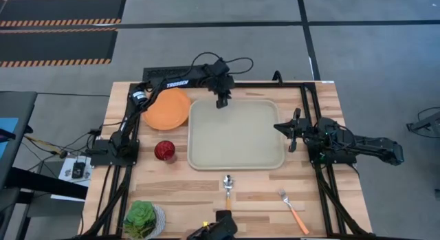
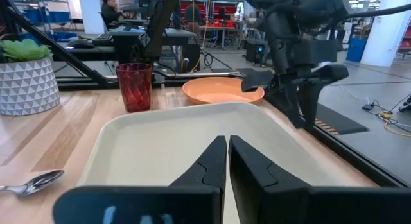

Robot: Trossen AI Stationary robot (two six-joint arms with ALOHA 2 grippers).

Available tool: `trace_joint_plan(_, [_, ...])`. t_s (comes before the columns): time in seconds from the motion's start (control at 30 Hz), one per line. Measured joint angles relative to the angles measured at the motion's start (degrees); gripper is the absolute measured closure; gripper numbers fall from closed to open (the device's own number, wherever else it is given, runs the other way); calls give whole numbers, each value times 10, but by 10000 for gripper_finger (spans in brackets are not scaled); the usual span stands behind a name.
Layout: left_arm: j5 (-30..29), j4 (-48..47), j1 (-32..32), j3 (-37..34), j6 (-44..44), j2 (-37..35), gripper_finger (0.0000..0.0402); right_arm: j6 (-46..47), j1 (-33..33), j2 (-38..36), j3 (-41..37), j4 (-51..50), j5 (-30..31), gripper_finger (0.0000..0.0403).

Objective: Pick and place plate/cup/fork/spoon on tray
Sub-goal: Put the orange plate on the gray serving tray

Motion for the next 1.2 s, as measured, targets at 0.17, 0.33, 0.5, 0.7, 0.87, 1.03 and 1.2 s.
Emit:
trace_joint_plan(0.17, [-58, -64, -29, 25, 9, -2, 353, 0, 0, 0, 0, 0, 0, 360])
trace_joint_plan(0.33, [-119, -78, -62, 25, 20, -2, 395, 0, 0, 0, 0, 0, 0, 360])
trace_joint_plan(0.5, [-116, -73, -70, 25, -2, -2, 398, 0, 0, 0, 0, 0, 0, 360])
trace_joint_plan(0.7, [-122, -70, -69, 25, -20, -2, 401, 0, 0, 0, 0, 0, 0, 360])
trace_joint_plan(0.87, [-121, -56, -68, 25, -39, -2, 401, 0, 0, 0, 0, 0, 0, 360])
trace_joint_plan(1.03, [-95, -47, -67, -23, -49, -18, 401, 0, 0, 0, 0, 0, 0, 360])
trace_joint_plan(1.2, [-121, 15, -66, -146, -56, -118, 401, 0, 0, 0, 0, 0, 0, 360])
